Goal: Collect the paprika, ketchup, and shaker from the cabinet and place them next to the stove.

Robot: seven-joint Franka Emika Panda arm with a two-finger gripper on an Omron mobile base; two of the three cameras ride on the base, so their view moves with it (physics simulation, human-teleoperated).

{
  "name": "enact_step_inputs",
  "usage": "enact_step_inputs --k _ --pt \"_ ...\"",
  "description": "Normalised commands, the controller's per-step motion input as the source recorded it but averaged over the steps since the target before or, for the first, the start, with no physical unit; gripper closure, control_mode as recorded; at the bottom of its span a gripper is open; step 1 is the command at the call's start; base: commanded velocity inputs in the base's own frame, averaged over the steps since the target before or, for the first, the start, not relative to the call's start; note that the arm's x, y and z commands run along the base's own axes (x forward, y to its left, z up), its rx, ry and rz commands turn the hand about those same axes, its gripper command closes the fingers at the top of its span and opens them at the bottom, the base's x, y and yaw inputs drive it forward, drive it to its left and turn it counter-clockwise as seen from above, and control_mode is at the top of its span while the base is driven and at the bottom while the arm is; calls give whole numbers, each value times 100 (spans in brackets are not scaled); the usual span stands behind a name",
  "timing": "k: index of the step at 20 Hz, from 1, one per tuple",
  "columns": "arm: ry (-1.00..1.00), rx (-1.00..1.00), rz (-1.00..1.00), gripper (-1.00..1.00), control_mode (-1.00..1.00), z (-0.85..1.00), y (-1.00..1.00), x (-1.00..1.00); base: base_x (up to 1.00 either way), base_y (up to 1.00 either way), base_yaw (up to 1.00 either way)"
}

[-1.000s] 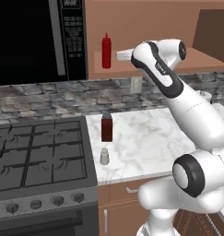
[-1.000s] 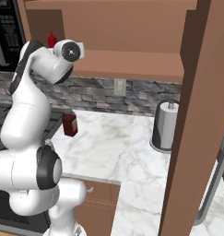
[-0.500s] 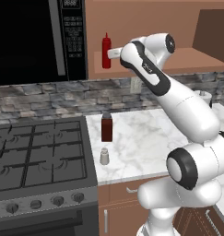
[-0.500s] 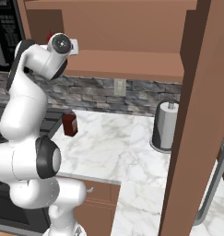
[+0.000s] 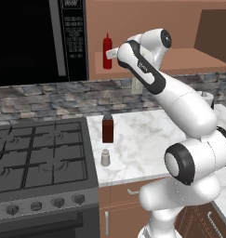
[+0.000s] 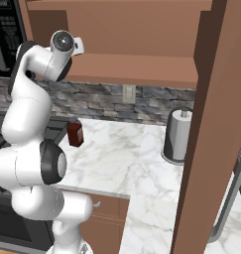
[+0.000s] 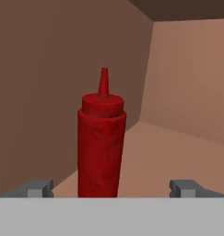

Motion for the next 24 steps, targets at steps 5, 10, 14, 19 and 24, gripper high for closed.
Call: enact_step_inputs --k 5,10,14,19,24 --pt "0 -7 0 -100 -100 0 16 9 0 0 0" --pt "-1 -2 0 -100 -100 0 4 14 0 0 0" --pt "-2 0 1 -100 -100 -1 -1 18 0 0 0" --pt "0 0 0 -100 -100 -1 2 13 0 0 0" --pt "0 0 0 -100 -100 0 5 8 0 0 0"
